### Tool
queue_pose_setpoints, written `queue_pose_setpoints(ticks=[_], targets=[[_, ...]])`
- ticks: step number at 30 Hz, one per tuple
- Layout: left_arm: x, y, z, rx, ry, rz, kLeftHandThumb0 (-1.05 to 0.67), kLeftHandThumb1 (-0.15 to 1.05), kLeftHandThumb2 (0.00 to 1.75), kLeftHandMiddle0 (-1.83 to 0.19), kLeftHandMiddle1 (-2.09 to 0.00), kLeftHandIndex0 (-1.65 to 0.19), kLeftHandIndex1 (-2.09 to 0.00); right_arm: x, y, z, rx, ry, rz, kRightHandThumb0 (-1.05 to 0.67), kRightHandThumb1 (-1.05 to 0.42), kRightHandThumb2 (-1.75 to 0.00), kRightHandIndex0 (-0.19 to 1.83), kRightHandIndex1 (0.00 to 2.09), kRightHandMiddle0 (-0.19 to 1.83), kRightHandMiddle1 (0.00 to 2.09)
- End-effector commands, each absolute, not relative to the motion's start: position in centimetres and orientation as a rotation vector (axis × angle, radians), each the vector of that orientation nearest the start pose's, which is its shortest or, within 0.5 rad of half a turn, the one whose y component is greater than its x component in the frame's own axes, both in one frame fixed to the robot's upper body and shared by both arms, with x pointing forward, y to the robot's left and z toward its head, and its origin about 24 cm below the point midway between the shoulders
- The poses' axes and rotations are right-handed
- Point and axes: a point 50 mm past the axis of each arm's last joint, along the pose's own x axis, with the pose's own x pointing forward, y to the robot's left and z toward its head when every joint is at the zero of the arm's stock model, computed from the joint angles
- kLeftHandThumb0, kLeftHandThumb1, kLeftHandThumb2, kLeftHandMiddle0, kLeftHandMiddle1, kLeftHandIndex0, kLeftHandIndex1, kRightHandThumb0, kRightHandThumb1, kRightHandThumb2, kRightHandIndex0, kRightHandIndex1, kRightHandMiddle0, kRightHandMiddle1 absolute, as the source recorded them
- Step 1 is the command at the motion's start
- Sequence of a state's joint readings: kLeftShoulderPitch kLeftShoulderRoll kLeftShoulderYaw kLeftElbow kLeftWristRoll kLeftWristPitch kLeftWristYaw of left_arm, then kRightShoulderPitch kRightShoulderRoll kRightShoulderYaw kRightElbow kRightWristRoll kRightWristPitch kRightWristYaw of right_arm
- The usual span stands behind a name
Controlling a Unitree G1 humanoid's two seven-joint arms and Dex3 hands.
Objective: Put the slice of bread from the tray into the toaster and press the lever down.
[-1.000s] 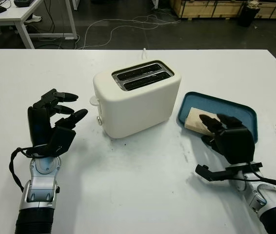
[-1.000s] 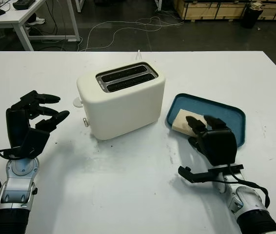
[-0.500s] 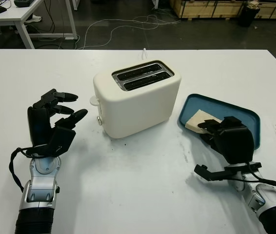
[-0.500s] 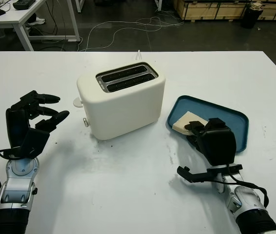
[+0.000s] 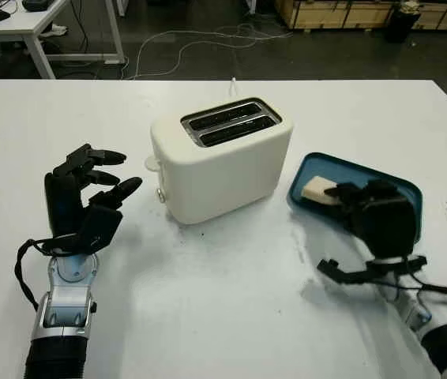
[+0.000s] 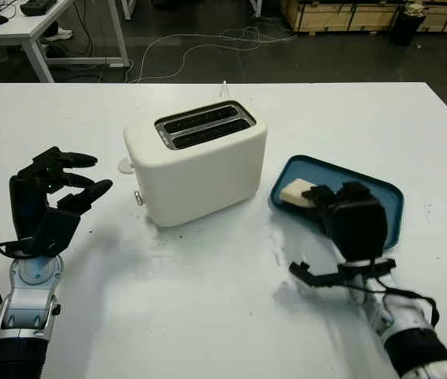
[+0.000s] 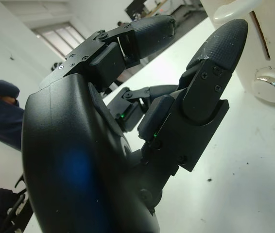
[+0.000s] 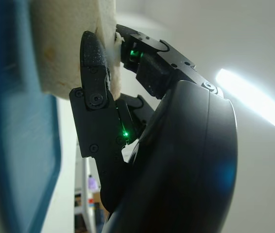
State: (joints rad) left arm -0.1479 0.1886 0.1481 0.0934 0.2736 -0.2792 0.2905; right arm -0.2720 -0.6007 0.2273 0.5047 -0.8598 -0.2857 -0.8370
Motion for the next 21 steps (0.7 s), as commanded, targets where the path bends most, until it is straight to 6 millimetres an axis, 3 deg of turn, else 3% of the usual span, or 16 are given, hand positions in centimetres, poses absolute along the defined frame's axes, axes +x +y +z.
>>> queue_pose_setpoints(ticks=[1,8,14,21], targets=[[27.1,21.6,9.9,0.407,-0.397,0.357,-0.75,0.59,0.07,-0.92,-1.05,-0.85,-0.85,28.9,-24.3,7.9,-1.297,-0.593,-0.298,-0.46,-0.92,-0.2,0.97,0.69,1.04,0.22],[27.1,21.7,9.9,0.411,-0.396,0.363,-0.75,0.59,0.08,-0.92,-1.05,-0.84,-0.86,29.7,-24.3,9.0,-1.24,-0.614,-0.274,-0.45,-0.92,-0.11,0.98,0.86,1.13,0.11],[27.1,21.7,9.9,0.41,-0.396,0.359,-0.74,0.59,0.09,-0.91,-1.06,-0.84,-0.86,30.4,-25.1,10.8,-1.18,-0.613,-0.272,-0.48,-0.92,-0.09,0.91,1.26,1.2,0.07],[27.2,21.7,9.8,0.415,-0.399,0.364,-0.76,0.58,0.1,-0.92,-1.06,-0.84,-0.86,32.4,-26.5,16.3,-0.985,-0.575,-0.174,-0.48,-0.92,-0.06,0.95,1.1,1.23,0.07]])
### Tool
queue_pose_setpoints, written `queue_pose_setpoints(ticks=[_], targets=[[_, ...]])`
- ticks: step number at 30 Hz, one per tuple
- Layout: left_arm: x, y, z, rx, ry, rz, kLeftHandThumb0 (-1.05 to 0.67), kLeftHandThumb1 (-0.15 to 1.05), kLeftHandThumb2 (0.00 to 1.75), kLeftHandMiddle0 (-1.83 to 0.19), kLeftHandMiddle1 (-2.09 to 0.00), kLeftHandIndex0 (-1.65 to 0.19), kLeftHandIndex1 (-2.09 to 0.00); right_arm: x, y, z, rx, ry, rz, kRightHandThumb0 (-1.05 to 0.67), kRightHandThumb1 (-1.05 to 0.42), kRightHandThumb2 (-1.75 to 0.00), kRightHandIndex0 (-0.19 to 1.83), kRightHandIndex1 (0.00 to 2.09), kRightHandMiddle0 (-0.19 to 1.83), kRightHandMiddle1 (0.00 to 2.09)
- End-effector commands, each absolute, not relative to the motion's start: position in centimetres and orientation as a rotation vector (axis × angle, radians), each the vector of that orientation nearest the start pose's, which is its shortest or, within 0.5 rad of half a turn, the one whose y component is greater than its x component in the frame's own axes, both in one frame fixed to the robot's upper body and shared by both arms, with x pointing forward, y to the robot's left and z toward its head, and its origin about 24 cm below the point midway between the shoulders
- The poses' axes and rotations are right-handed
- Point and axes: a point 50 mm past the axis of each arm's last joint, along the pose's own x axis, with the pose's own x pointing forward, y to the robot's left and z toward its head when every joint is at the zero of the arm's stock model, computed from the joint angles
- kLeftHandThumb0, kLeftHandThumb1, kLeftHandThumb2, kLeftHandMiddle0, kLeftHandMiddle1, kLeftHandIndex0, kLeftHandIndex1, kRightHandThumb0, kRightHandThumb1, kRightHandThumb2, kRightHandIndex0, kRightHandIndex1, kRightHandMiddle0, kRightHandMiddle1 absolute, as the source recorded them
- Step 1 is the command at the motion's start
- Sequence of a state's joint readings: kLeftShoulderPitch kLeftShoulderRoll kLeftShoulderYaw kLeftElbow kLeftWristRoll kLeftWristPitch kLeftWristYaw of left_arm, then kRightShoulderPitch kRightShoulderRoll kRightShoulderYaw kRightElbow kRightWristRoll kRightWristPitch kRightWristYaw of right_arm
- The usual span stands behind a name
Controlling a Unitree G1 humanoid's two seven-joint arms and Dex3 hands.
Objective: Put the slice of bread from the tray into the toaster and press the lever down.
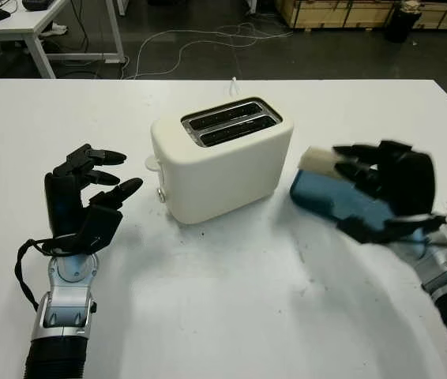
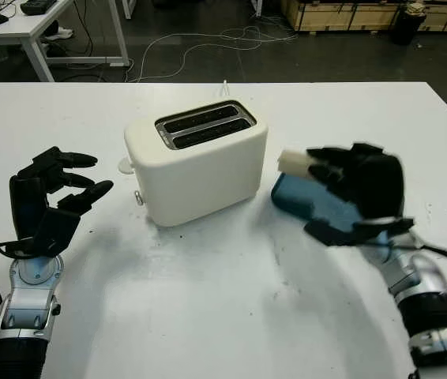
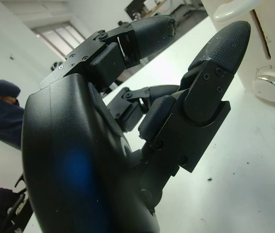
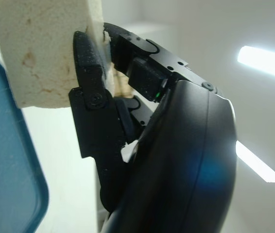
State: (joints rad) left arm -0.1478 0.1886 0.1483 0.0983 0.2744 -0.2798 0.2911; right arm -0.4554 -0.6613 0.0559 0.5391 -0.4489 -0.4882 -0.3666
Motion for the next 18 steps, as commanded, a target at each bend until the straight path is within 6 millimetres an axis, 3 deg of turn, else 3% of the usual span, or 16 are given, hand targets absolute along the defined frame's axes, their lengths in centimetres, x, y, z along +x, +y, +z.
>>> queue_pose_setpoints(ticks=[1,10,18], targets=[[27.2,21.7,9.8,0.413,-0.4,0.364,-0.76,0.58,0.1,-0.92,-1.06,-0.84,-0.86,32.7,-26.7,17.1,-0.969,-0.577,-0.152,-0.47,-0.92,-0.04,0.98,1.04,1.23,0.06],[27.2,21.7,9.8,0.412,-0.398,0.369,-0.77,0.58,0.12,-0.92,-1.06,-0.83,-0.87,35.2,-27.3,24.3,-0.857,-0.548,0.046,-0.46,-0.9,0.0,1.24,0.45,1.3,0.01],[27.1,21.7,9.8,0.409,-0.397,0.37,-0.76,0.56,0.14,-0.91,-1.07,-0.83,-0.88,37.3,-25.9,29.0,-0.803,-0.554,0.208,-0.48,-0.87,0.0,1.41,0.22,1.37,0.02]])
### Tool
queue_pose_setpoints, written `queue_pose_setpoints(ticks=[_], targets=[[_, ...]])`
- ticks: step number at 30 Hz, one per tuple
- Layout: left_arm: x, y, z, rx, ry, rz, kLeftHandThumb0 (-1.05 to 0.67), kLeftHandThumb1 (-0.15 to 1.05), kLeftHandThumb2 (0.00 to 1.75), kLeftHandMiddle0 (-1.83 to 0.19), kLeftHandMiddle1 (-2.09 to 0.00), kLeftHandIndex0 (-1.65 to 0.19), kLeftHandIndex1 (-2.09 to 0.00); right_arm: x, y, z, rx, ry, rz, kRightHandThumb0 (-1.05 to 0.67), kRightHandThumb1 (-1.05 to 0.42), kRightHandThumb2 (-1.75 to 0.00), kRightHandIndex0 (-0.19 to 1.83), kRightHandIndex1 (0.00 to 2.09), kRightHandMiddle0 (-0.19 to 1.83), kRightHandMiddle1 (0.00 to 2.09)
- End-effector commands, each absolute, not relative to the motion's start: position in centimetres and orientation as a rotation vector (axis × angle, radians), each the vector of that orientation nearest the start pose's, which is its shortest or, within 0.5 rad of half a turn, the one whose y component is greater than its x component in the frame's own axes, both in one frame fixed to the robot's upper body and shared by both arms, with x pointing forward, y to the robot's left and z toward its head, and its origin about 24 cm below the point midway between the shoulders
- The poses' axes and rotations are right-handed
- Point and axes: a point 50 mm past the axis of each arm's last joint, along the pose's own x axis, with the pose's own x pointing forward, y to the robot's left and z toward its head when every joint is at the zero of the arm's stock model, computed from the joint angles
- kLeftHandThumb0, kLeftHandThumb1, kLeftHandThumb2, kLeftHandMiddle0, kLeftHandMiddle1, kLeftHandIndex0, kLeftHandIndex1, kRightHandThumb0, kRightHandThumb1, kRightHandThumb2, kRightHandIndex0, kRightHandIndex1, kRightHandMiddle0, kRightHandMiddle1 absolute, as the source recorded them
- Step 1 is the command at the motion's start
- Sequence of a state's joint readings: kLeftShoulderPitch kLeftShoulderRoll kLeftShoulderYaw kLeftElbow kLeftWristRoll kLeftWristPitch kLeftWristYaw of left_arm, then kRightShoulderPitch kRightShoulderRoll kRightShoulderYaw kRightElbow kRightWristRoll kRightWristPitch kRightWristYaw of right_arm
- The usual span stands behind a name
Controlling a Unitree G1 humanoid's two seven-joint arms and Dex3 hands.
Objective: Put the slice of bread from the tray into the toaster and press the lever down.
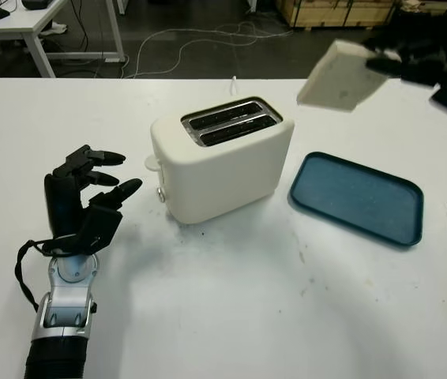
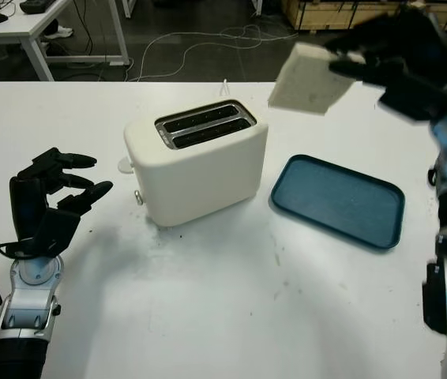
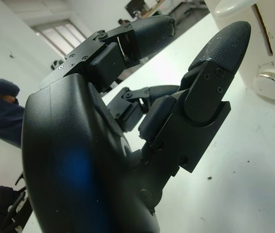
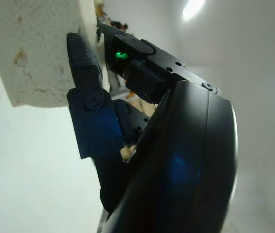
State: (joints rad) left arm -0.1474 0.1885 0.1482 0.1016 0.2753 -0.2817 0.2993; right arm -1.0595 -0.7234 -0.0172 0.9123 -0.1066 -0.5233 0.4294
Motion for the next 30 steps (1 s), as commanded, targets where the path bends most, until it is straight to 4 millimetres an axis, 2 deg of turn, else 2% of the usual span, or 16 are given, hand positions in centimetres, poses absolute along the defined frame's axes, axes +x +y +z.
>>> queue_pose_setpoints(ticks=[1,7,13,17,25,30], targets=[[27.1,21.7,9.8,0.411,-0.398,0.371,-0.76,0.56,0.14,-0.91,-1.07,-0.83,-0.88,37.5,-25.6,29.5,-0.8,-0.556,0.221,-0.48,-0.87,0.0,1.42,0.22,1.38,0.02],[27.1,21.7,9.7,0.418,-0.395,0.373,-0.76,0.56,0.16,-0.91,-1.07,-0.83,-0.88,38.6,-22.6,31.7,-0.769,-0.569,0.326,-0.47,-0.85,0.0,1.45,0.2,1.39,0.02],[27.0,21.7,9.8,0.418,-0.397,0.373,-0.75,0.55,0.19,-0.91,-1.07,-0.83,-0.88,39.7,-19.4,32.0,-0.752,-0.517,0.435,-0.46,-0.86,0.0,1.41,0.19,1.36,0.0],[27.0,21.8,9.7,0.417,-0.395,0.376,-0.74,0.53,0.2,-0.91,-1.07,-0.83,-0.88,40.4,-17.2,31.3,-0.761,-0.462,0.49,-0.49,-0.86,0.0,1.42,0.21,1.38,0.02],[27.0,21.7,9.7,0.405,-0.39,0.374,-0.74,0.51,0.24,-0.91,-1.07,-0.83,-0.88,41.3,-14.3,28.2,-0.766,-0.371,0.594,-0.55,-0.89,-0.01,1.39,0.23,1.35,0.01],[27.0,21.7,9.7,0.411,-0.394,0.378,-0.74,0.5,0.26,-0.91,-1.08,-0.84,-0.88,41.4,-12.8,27.2,-0.861,-0.355,0.623,-0.56,-0.89,0.0,1.4,0.25,1.39,0.02]])
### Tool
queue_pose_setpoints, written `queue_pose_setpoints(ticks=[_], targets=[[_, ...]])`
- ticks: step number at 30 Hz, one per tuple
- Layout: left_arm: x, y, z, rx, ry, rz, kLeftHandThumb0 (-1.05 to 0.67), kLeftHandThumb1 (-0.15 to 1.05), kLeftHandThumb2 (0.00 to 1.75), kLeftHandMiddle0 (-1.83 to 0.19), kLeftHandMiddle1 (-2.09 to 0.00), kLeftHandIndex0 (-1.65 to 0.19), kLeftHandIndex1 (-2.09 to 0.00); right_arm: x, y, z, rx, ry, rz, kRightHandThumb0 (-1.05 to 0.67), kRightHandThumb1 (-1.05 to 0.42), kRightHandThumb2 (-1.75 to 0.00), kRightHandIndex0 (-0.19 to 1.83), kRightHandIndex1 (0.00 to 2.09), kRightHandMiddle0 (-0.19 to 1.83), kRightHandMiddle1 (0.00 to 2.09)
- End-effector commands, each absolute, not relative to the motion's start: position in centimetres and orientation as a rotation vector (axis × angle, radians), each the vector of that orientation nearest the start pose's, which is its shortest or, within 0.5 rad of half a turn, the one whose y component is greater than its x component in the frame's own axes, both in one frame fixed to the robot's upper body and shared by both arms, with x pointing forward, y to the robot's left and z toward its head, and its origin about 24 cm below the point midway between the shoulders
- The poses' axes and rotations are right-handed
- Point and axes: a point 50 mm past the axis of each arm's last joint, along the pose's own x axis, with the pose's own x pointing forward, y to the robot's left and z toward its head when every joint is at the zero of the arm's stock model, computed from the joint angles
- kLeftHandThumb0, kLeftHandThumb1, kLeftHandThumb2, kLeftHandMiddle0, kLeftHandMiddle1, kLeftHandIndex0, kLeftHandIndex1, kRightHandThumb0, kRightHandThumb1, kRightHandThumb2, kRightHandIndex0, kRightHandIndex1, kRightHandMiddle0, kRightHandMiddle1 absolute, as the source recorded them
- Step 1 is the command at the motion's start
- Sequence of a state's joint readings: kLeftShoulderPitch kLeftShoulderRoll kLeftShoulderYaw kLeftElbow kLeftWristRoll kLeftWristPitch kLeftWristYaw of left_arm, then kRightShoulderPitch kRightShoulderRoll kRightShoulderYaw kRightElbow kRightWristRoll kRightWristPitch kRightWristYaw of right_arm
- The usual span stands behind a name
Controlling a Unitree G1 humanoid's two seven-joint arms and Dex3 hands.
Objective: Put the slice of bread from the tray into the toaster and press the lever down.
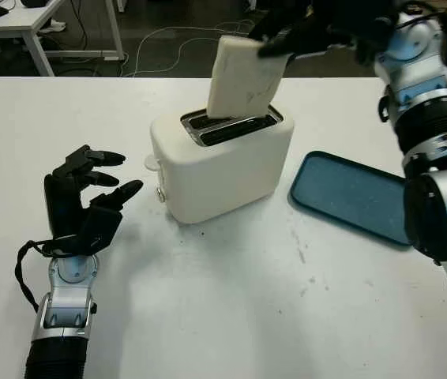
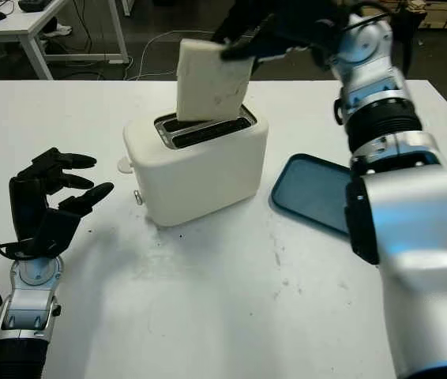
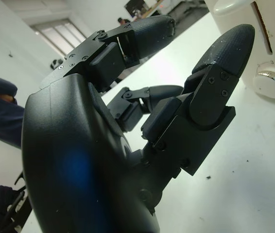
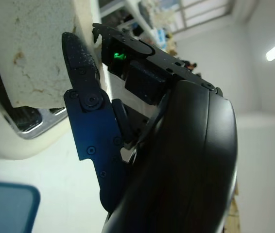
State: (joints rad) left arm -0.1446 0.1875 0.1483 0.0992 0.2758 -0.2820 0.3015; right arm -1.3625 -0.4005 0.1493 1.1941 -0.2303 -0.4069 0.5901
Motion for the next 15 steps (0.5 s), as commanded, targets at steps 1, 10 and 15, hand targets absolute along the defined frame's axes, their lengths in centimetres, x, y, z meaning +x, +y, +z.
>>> queue_pose_setpoints(ticks=[1,10,15], targets=[[27.0,21.7,9.7,0.413,-0.392,0.379,-0.74,0.49,0.27,-0.91,-1.08,-0.84,-0.88,41.3,-12.6,27.1,-0.88,-0.354,0.631,-0.57,-0.88,0.0,1.4,0.25,1.39,0.02],[27.0,21.7,9.6,0.41,-0.393,0.377,-0.76,0.48,0.31,-0.91,-1.07,-0.83,-0.87,41.4,-11.9,26.0,-0.886,-0.315,0.678,-0.48,-0.91,0.0,1.2,0.62,1.31,0.0],[26.9,21.7,9.7,0.412,-0.39,0.382,-0.77,0.48,0.33,-0.92,-1.06,-0.84,-0.87,41.3,-12.1,25.8,-0.902,-0.318,0.692,-0.47,-0.92,0.0,1.17,0.63,1.28,0.0]])
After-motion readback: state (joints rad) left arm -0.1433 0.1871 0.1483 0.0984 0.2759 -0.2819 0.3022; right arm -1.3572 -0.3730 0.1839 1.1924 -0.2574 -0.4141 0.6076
